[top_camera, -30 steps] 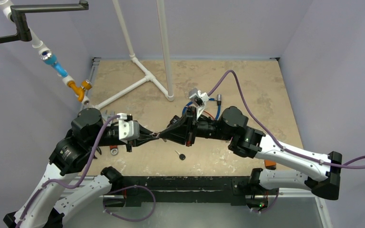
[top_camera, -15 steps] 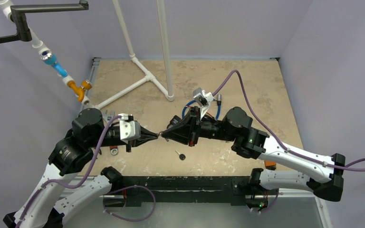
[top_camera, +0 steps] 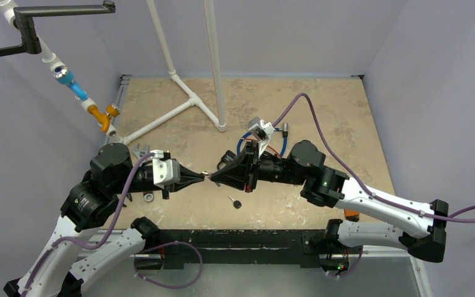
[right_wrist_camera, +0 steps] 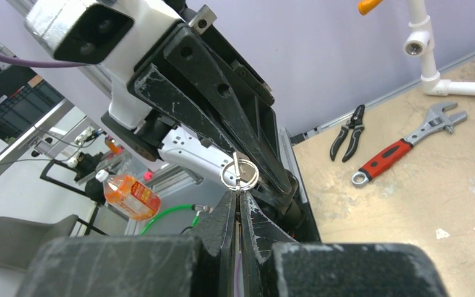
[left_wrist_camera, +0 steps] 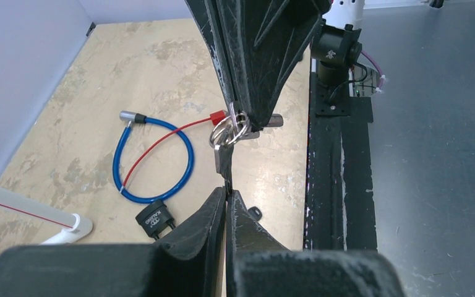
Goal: Unlock with the key
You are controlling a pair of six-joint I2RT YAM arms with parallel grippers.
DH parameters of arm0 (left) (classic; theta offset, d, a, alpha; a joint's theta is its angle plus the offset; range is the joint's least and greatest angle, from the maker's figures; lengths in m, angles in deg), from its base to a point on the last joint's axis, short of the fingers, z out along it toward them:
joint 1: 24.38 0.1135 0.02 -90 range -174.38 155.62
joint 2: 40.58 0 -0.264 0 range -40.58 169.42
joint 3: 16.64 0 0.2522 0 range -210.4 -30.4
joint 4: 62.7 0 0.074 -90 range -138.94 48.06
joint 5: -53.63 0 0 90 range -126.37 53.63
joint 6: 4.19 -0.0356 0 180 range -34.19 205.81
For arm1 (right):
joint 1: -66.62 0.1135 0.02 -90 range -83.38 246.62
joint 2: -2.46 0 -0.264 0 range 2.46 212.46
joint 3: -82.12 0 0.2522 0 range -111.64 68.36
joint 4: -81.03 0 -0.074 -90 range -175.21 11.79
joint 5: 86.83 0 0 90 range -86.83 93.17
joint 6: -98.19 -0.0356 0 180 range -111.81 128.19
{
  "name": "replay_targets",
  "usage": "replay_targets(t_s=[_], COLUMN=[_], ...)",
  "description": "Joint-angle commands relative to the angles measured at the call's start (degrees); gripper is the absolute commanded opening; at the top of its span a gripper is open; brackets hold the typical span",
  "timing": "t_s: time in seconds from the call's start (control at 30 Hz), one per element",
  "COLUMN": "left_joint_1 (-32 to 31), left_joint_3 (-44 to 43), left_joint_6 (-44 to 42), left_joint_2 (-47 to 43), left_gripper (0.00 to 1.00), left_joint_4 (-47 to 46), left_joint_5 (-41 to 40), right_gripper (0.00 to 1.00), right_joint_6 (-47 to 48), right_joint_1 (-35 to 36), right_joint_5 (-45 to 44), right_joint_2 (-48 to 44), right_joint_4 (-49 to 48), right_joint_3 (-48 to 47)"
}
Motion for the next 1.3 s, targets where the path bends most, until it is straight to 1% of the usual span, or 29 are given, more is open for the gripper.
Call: replay_targets(t_s=[0.0, 0.03, 0.17, 0.2, 0.3, 0.4, 0.53, 0.6, 0.77, 1.03, 1.27], left_joint_1=[0.6, 0.6, 0.6, 0.6, 0.6, 0.6, 0.6, 0.5, 0.5, 0.4, 0.1], left_joint_3=[-2.2, -2.4, -4.0, -4.6, -6.8, -9.0, -12.3, -13.1, -15.4, -17.0, -17.2], left_joint_6=[-1.7, -2.8, -9.6, -11.9, -17.1, -19.1, -19.8, -19.4, -18.5, -18.4, -18.4], left_joint_2=[-0.7, -0.7, 0.8, 1.4, 4.0, 7.1, 11.3, 12.4, 13.6, 14.5, 15.1], left_gripper=[0.00, 0.00, 0.00, 0.00, 0.00, 0.00, 0.00, 0.00, 0.00, 0.00, 0.00], left_joint_4=[-0.3, 0.7, 8.0, 10.6, 18.5, 24.8, 31.4, 32.6, 34.1, 35.5, 35.9], left_joint_5=[1.8, 2.3, 2.8, 2.3, 0.2, -2.3, -4.7, -4.9, -4.0, -2.2, -2.5], right_gripper=[0.00, 0.00, 0.36, 0.42, 0.51, 0.57, 0.59, 0.59, 0.55, 0.52, 0.50], right_joint_6=[1.6, 2.1, 5.3, 6.2, 9.2, 12.6, 15.2, 16.6, 17.1, 17.1, 16.0], right_joint_1=[-0.3, -0.3, -0.4, -0.4, -0.7, -0.8, -0.8, -0.8, -0.7, -0.7, -0.4], right_joint_5=[-0.9, -1.2, -3.5, -4.0, -4.8, -4.8, -3.7, -2.9, 1.1, 4.7, 7.7], right_joint_2=[-0.7, -0.7, -1.5, -1.8, -2.1, -1.1, 0.8, 1.8, 5.6, 8.0, 9.8], right_joint_4=[2.0, 2.9, 8.6, 9.7, 13.7, 17.3, 18.3, 17.2, 14.8, 11.6, 7.9], right_joint_3=[0.4, 0.3, -1.5, -2.1, -4.7, -7.7, -9.6, -9.4, -8.7, -8.7, -8.8])
